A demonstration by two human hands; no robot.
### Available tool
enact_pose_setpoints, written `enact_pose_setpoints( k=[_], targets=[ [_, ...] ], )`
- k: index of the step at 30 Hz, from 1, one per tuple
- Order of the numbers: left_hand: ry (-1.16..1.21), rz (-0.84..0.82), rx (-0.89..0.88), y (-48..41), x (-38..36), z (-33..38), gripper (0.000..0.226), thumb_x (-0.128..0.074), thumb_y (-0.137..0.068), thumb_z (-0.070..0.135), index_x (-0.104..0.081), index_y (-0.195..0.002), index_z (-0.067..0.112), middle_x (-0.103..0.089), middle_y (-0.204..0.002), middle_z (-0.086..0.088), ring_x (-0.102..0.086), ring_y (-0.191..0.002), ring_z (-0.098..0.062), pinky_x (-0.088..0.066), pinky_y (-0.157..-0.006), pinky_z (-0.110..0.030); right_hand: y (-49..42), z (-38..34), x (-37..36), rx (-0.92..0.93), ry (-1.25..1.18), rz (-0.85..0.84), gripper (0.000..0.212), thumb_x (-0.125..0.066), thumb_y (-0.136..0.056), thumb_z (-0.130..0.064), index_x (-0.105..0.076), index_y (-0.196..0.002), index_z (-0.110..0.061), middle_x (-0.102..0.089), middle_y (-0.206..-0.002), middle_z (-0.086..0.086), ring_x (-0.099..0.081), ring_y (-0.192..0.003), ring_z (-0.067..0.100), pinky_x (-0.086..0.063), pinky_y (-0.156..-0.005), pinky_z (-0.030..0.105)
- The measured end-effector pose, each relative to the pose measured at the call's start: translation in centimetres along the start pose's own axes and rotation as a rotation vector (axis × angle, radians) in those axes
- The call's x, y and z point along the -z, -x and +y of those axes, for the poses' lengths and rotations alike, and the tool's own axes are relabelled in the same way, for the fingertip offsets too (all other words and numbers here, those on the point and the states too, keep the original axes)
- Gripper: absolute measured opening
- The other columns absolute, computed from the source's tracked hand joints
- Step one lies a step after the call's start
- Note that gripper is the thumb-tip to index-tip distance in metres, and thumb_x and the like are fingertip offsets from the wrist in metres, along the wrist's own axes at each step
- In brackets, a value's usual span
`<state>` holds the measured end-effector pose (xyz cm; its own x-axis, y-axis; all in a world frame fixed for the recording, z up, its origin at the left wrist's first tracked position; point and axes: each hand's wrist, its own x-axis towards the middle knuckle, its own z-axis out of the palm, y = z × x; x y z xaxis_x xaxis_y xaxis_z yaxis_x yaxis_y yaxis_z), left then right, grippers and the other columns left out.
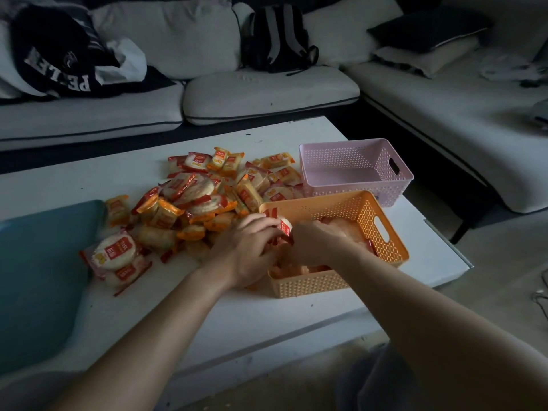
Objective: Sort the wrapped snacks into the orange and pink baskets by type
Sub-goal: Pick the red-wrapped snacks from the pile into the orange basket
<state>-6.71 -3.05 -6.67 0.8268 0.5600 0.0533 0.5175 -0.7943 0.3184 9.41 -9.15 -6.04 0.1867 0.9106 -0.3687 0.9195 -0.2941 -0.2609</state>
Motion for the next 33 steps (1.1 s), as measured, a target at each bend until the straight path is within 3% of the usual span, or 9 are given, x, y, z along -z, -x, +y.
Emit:
enact_pose_setpoints(
  k=[4, 9, 11, 14, 16, 20, 24, 29, 33],
  targets=[
    [0.127, -0.040, 0.051, -0.2, 0.2, 0.4, 0.069, -0.036, -0.082, 0.046, -0.043, -0.149, 0.031, -0.045, -0.151, 0.002, -0.029, -0.143, -0.015, -0.031, -0.115, -0.042, -0.9, -1.6, -1.9, 0.001, -0.005, -0.068, 0.026, -0.063, -0.094, -0.039, -0.065, -0.096, -0.013, -0.059, -0.075, -0.003, -0.060, -0.074, 0.017, -0.048, -0.064, 0.028],
    [0.134, -0.040, 0.066, -0.8, 0.0, -1.0, 0.061, -0.028, -0.090, 0.069, -0.066, -0.122, 0.034, -0.055, -0.138, 0.012, -0.036, -0.133, -0.011, -0.036, -0.111, -0.044, 1.5, -0.6, 1.9, -0.035, -0.775, -0.468, 0.011, -0.063, -0.096, -0.020, -0.071, -0.094, -0.014, -0.075, -0.090, 0.002, -0.068, -0.074, 0.012, -0.050, -0.072, 0.026],
    [0.039, -0.062, 0.059, -0.9, 0.0, -1.1, 0.053, -0.039, -0.088, 0.071, -0.070, -0.113, 0.036, -0.051, -0.139, 0.013, -0.034, -0.134, -0.013, -0.039, -0.108, -0.044, 1.4, 1.4, 2.7, -0.041, -0.575, -0.271, 0.014, -0.068, -0.091, -0.020, -0.074, -0.100, -0.012, -0.077, -0.094, 0.004, -0.072, -0.080, 0.015, -0.054, -0.072, 0.029],
    [-0.032, -0.079, 0.075, -0.6, 0.1, -0.3, 0.014, -0.065, -0.085, 0.049, -0.064, -0.096, 0.040, -0.041, -0.143, 0.016, -0.025, -0.140, -0.012, -0.043, -0.104, -0.039, 0.4, 4.5, 2.7, -0.237, 0.089, 0.202, 0.012, -0.063, -0.089, -0.023, -0.064, -0.096, -0.013, -0.066, -0.086, 0.003, -0.068, -0.077, 0.022, -0.051, -0.058, 0.030],
    [-0.017, -0.066, 0.093, -0.4, 0.3, 0.1, 0.015, -0.068, -0.082, 0.036, -0.064, -0.097, 0.040, -0.040, -0.143, 0.017, -0.025, -0.140, -0.012, -0.047, -0.095, -0.038, 0.0, 5.5, 1.8, -0.324, 0.279, 0.212, 0.027, -0.063, -0.090, -0.033, -0.065, -0.112, -0.017, -0.068, -0.096, 0.003, -0.069, -0.086, 0.023, -0.052, -0.063, 0.030],
    [-0.015, -0.017, 0.086, -0.4, 1.0, 0.3, 0.024, -0.067, -0.081, 0.024, -0.069, -0.101, 0.036, -0.043, -0.144, 0.016, -0.036, -0.137, -0.012, -0.045, -0.094, -0.032, -0.9, 6.0, -0.3, -0.320, 0.200, 0.069, 0.039, -0.061, -0.091, -0.042, -0.065, -0.123, -0.021, -0.070, -0.115, 0.005, -0.068, -0.097, 0.023, -0.056, -0.073, 0.031],
    [-0.047, -0.048, 0.089, -0.3, 1.3, 0.8, 0.026, -0.068, -0.083, 0.025, -0.071, -0.107, 0.036, -0.042, -0.148, 0.014, -0.039, -0.137, -0.012, -0.048, -0.098, -0.034, 0.4, 6.3, 1.1, -0.247, 0.138, -0.007, 0.031, -0.062, -0.092, -0.039, -0.069, -0.112, -0.017, -0.062, -0.085, -0.001, -0.060, -0.073, 0.012, -0.049, -0.060, 0.022],
    [-0.012, -0.053, 0.123, -0.2, 1.6, 1.2, 0.027, -0.072, -0.083, 0.021, -0.070, -0.108, 0.032, -0.041, -0.149, 0.015, -0.046, -0.132, -0.012, -0.052, -0.093, -0.034, 2.7, 7.0, 3.7, -0.225, -0.039, 0.167, 0.022, -0.055, -0.098, -0.022, -0.068, -0.093, -0.006, -0.063, -0.071, 0.004, -0.060, -0.056, 0.013, -0.051, -0.050, 0.025],
    [0.003, -0.056, 0.170, -0.1, 1.5, 1.7, 0.027, -0.073, -0.083, 0.020, -0.071, -0.109, 0.029, -0.041, -0.150, 0.016, -0.049, -0.129, -0.013, -0.054, -0.093, -0.038, 4.0, 6.3, 4.3, -0.142, -0.394, 0.289, 0.015, -0.066, -0.094, -0.027, -0.069, -0.098, -0.013, -0.070, -0.088, 0.004, -0.071, -0.076, 0.022, -0.063, -0.069, 0.042]
  ],
)
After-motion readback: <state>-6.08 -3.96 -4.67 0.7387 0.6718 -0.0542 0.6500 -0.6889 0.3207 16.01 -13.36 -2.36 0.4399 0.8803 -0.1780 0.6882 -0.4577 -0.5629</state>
